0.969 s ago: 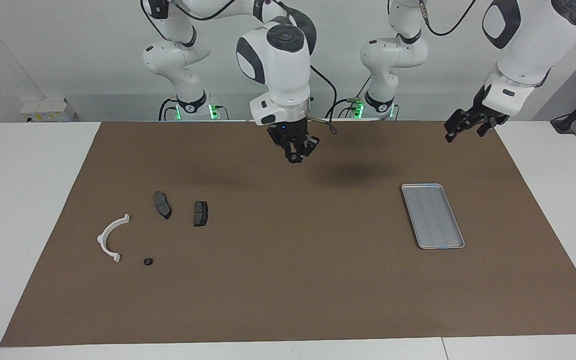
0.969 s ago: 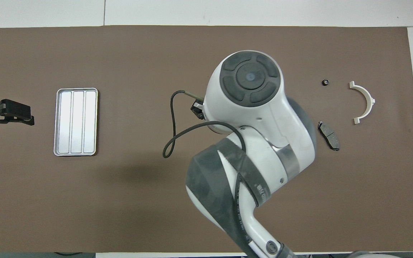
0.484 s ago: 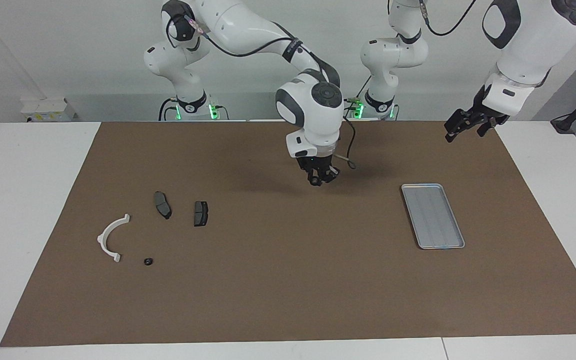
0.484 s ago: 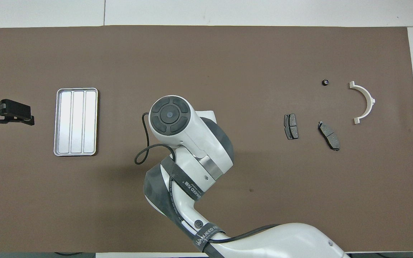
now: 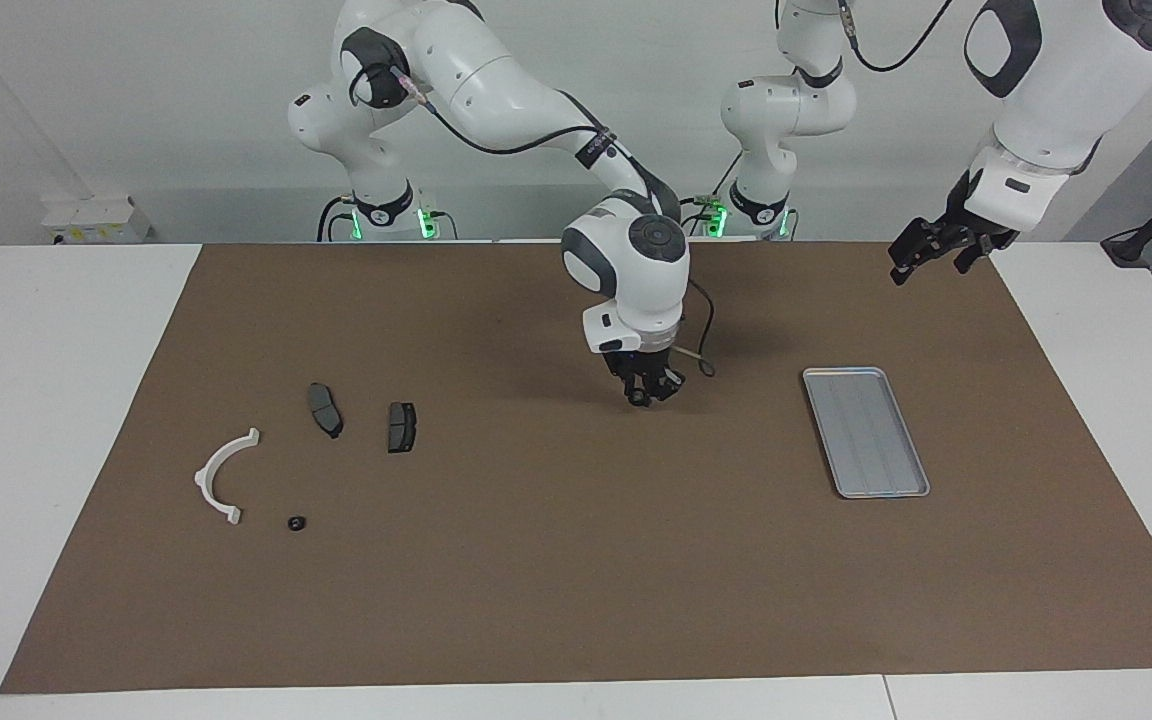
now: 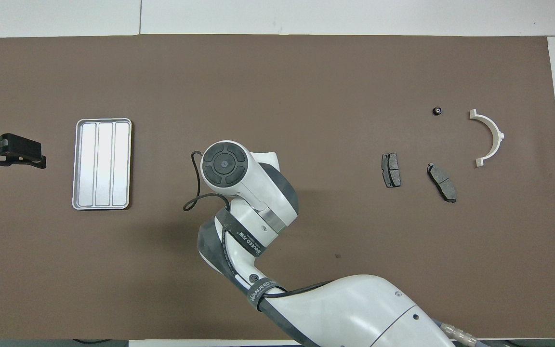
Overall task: Pick bearing gear from pile to tray
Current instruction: 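Set the black part down mid-table while the left gripper reaches in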
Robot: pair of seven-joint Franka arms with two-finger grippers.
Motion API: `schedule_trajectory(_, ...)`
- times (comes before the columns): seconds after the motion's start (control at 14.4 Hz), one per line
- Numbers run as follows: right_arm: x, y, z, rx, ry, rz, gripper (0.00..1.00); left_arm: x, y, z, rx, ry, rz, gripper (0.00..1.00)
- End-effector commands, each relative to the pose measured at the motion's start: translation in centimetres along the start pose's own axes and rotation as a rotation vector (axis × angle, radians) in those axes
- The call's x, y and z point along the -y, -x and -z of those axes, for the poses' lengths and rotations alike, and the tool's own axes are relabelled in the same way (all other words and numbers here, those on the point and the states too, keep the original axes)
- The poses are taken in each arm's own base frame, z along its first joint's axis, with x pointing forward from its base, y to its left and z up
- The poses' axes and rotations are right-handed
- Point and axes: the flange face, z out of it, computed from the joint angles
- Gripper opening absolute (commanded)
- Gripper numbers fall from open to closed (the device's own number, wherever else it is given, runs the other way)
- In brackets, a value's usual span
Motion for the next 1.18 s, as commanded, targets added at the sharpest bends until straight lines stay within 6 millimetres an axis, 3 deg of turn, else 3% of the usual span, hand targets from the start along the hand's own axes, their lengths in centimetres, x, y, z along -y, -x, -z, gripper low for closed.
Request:
schedule_trajectory(0.0, -0.4, 0.1, -1.6, -0.012, -0.023, -0.008, 0.00, 0.0, 0.8, 0.1, -0.013, 0.014, -0.009, 1.00)
schedule_trajectory(0.35, -0.7, 0.4, -2.7, -0.015, -0.032, -0.004, 0.00, 0.0, 0.9, 0.1, -0.011, 0.013, -0.009, 1.00)
schedule_trajectory(0.48, -0.7, 0.0, -2.3, -0.013, -0.006, -0.006, 0.99, 0.0, 0.9, 0.1, -0.011, 0.013, -0.009, 1.00)
schedule_trajectory(0.62, -0.9, -0.5, -1.6, -0.024, 0.088, 0.007, 1.00, 0.0, 0.9, 0.1, -0.011, 0.013, -0.009, 1.00)
schedule_trajectory(0.9, -0.2, -4.4, 5.0, -0.037, 0.097, 0.042, 1.00, -0.1, 0.9, 0.1, -0.011, 0.013, -0.007, 1.00)
schedule_trajectory(1.11, -2.0, -8.9, 10.4, -0.040, 0.072, 0.166, 1.00, -0.7, 0.9, 0.2, -0.020, 0.013, -0.022, 1.00)
